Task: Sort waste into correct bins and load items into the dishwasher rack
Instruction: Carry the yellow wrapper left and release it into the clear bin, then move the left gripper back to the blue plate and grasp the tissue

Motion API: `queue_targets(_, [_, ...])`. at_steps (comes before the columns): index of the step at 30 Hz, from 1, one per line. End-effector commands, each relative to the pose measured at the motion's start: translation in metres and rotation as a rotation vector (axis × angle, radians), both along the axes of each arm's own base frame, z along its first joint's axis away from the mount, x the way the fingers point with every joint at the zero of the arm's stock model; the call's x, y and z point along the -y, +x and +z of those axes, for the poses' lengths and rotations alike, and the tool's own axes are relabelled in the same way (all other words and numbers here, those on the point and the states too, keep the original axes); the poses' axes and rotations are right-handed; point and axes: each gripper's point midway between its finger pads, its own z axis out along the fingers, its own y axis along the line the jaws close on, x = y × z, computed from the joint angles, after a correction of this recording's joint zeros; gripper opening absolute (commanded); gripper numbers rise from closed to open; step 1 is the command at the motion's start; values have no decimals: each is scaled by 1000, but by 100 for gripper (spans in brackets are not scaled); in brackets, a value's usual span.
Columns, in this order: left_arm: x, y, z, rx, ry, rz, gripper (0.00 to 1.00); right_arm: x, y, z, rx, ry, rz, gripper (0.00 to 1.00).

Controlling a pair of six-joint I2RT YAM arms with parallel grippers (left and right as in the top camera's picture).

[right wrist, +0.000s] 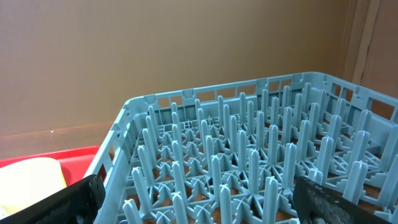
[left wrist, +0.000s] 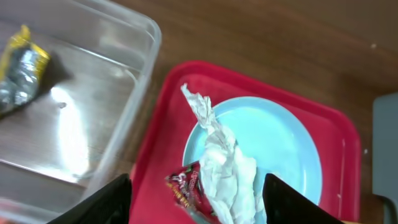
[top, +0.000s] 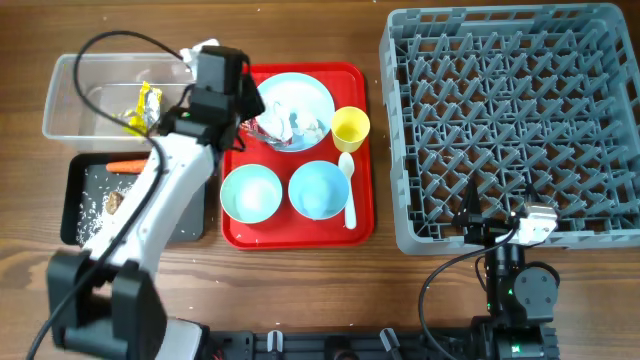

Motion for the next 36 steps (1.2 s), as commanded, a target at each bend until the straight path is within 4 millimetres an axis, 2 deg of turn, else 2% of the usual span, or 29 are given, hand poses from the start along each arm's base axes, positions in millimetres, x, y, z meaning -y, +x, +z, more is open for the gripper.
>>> queue_targets(1, [3,11,-30,-34,-32,54,69,3,0,0,3,7,-14,100])
queue_targets(3, [5,15,-39,-41,-43,58,70,3,0,0,3,8,-14,100])
queue_targets(10, [32,31,-70,-62,-141,-26,70,3,0,0,3,7,-14,100])
queue_targets(17, [33,34,-98,-99,-132,-23,70,3,0,0,3,7,-14,100])
queue_targets(22, [35,34,-107,-113,-128,-26,68,3,0,0,3,7,-14,100])
queue_targets(24, [36,35,-107,-109,-129,-27,60,3,0,0,3,7,-14,100])
queue_targets(25, [36,37,-105,-98,-132,-28,35,3,0,0,3,7,-14,100])
queue_targets(26, [36,38,-104,-95,-133,-28,25,3,0,0,3,7,-14,100])
queue_targets(27, [37,38,-104,-94,-133,-28,20,3,0,0,3,7,-14,100])
queue_targets(33, [38,38,-104,-91,-134,-30,4,3,0,0,3,7,-14,100])
queue_targets(36, [39,41,-97,-69,-140,-32,4,3,0,0,3,8,-14,100])
